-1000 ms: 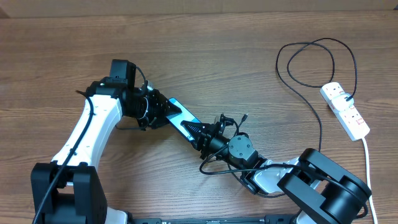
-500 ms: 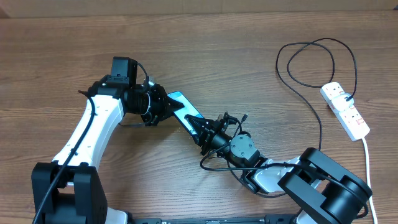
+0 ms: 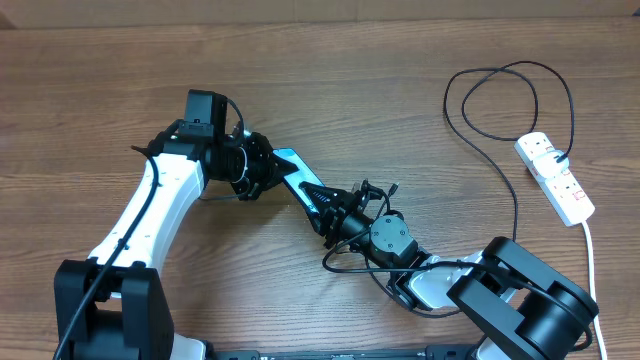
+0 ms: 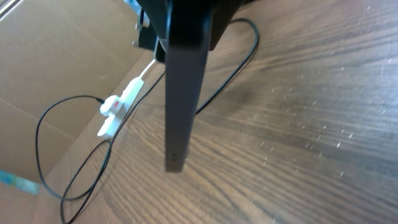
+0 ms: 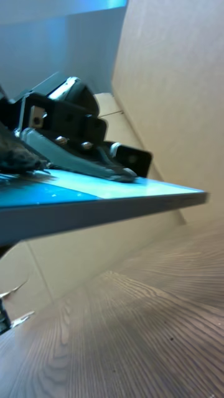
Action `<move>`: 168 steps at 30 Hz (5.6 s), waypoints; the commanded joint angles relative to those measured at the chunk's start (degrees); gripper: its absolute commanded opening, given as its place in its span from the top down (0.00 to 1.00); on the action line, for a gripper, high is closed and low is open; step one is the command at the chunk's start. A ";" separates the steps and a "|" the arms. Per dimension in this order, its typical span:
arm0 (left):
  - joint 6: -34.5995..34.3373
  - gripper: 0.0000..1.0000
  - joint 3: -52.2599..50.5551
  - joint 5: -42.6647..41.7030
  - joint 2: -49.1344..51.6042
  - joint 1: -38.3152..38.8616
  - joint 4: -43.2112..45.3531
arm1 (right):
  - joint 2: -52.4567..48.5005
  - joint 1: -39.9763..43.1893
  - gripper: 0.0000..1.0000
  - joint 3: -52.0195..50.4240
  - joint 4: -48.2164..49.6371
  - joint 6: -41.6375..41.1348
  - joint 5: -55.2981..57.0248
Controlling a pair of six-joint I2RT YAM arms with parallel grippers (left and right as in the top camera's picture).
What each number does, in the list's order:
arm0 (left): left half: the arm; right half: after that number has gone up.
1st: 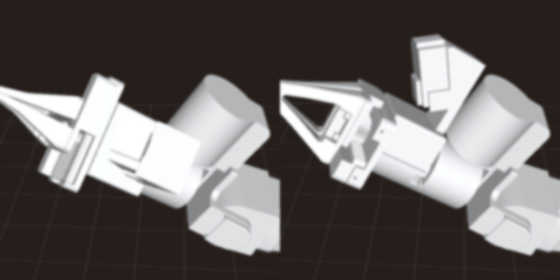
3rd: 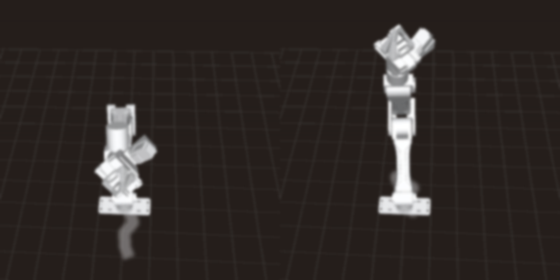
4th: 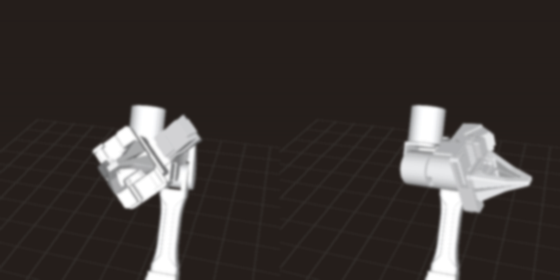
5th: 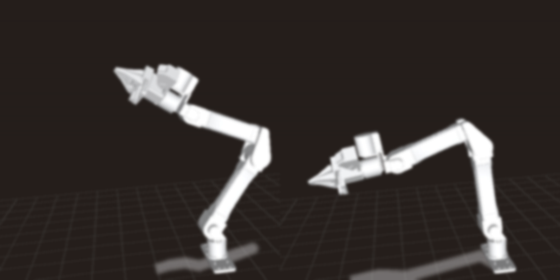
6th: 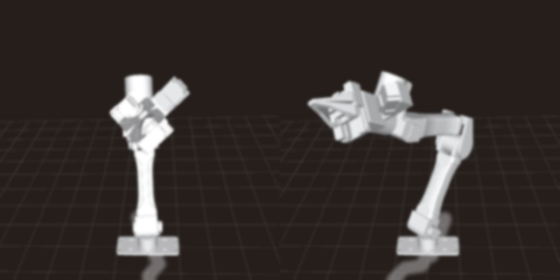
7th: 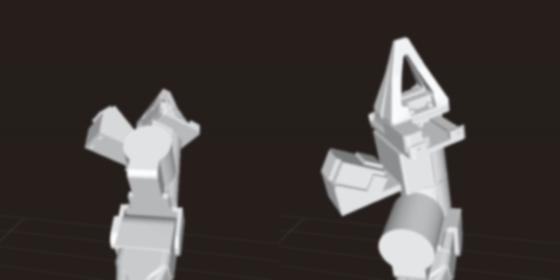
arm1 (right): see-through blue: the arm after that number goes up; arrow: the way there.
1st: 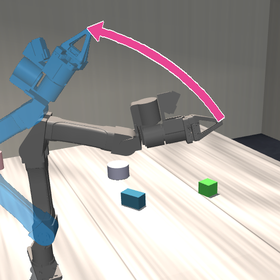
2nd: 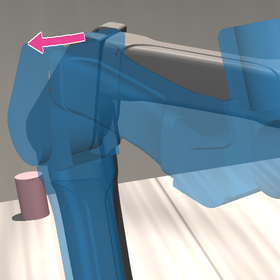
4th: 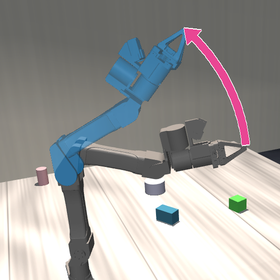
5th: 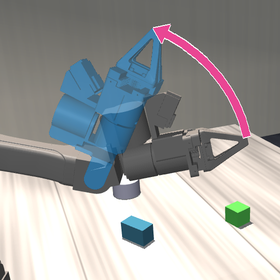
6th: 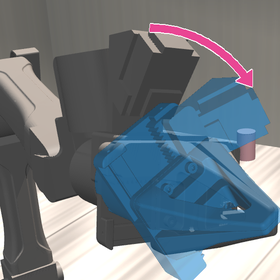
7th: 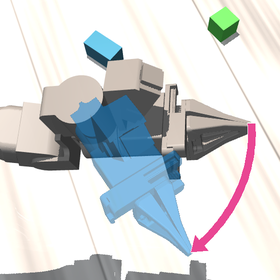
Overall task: Plug charger to phone and switch on socket
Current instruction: 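Close the left gripper on the phone's top edge, then open the right gripper and release the phone to the left gripper, then move the right gripper over the black cable's USB-C end, then lower the right gripper and grasp the USB-C plug, then raise the phone upright with the left gripper and lift the plug toward it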
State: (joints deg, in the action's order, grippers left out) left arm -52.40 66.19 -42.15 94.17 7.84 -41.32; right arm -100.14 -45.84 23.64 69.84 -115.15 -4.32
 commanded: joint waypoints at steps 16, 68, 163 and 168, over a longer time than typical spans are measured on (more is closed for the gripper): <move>22.34 0.96 0.15 7.45 -0.48 -0.39 7.41 | -0.07 -1.36 0.24 0.87 -10.38 3.21 -6.91; 34.56 0.96 0.15 11.87 -0.48 -4.39 -8.11 | 19.34 21.31 0.06 18.78 -94.97 67.30 13.07; 32.70 0.96 0.15 6.95 -0.48 -4.39 -5.18 | -5.44 15.06 0.96 29.40 -111.84 68.70 11.34; 32.68 0.96 0.15 6.95 -0.48 -4.39 -5.18 | -5.44 15.06 0.83 29.40 -111.93 68.70 11.72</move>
State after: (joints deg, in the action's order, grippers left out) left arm -19.31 65.93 -32.77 94.17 3.64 -46.72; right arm -101.32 -29.80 55.86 -42.65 -46.28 10.96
